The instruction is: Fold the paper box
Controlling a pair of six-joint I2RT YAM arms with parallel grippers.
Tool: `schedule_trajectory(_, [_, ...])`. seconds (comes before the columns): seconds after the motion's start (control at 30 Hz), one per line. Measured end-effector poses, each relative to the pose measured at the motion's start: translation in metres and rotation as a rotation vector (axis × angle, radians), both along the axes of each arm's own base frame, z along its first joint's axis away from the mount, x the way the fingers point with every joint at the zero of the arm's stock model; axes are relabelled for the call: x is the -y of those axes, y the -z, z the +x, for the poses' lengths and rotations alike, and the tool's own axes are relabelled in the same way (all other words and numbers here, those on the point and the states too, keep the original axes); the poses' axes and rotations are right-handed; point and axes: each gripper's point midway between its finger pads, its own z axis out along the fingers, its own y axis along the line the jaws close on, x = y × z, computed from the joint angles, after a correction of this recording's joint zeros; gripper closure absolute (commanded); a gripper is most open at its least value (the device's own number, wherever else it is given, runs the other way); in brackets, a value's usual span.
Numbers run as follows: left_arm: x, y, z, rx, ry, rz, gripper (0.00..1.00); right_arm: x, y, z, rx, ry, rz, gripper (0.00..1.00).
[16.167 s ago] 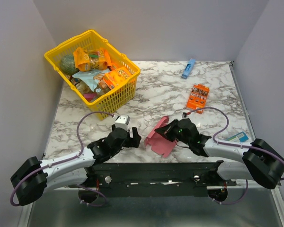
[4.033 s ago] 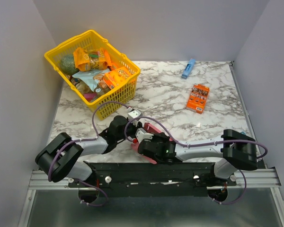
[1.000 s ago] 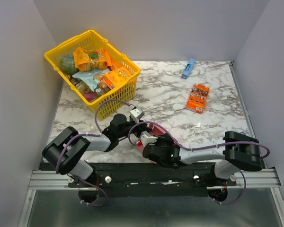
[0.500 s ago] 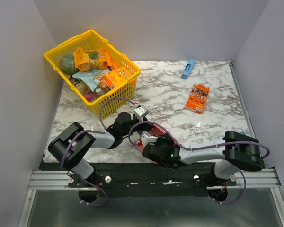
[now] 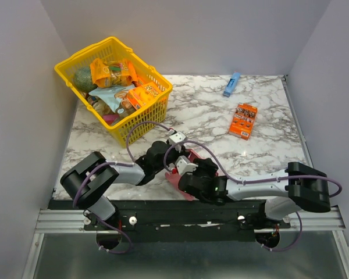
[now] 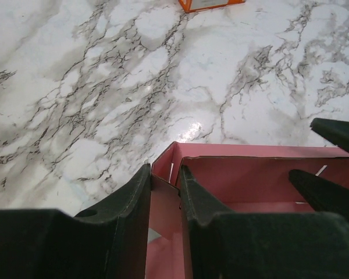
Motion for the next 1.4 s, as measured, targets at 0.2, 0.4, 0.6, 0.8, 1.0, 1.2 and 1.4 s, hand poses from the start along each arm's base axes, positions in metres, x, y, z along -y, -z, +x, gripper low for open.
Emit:
schedule_trajectory(0.2, [-0.026,0.004,0.013,0.0,-0.192,0.033,1.0,0.004,-0.03,-0.006,-0.016,0.093,0.245,0.14])
schedule_trajectory(0.4, [-0.054,0.005,0.022,-0.002,-0.361,0.03,1.0,0.011,-0.058,-0.012,-0.091,0.272,0.573,0.13])
schedule_trajectory(0.6, [-0.07,0.005,0.025,0.008,-0.465,0.033,1.0,-0.004,-0.08,-0.017,-0.278,0.433,0.995,0.09])
schedule_trajectory(0.8, [-0.072,0.004,0.017,0.043,-0.506,0.051,1.0,-0.038,-0.067,-0.01,-0.55,0.553,1.418,0.13])
schedule_trajectory(1.0, [-0.077,0.002,0.007,0.086,-0.526,0.071,1.0,-0.057,-0.039,-0.001,-0.726,0.699,1.657,0.2])
schedule_trajectory(1.2, [-0.082,0.0,0.0,0.121,-0.544,0.073,1.0,-0.065,-0.039,0.018,-0.771,0.774,1.855,0.24])
schedule_trajectory(1.4, [-0.083,-0.004,-0.003,0.149,-0.554,0.074,1.0,-0.068,-0.035,0.036,-0.759,0.838,1.939,0.3])
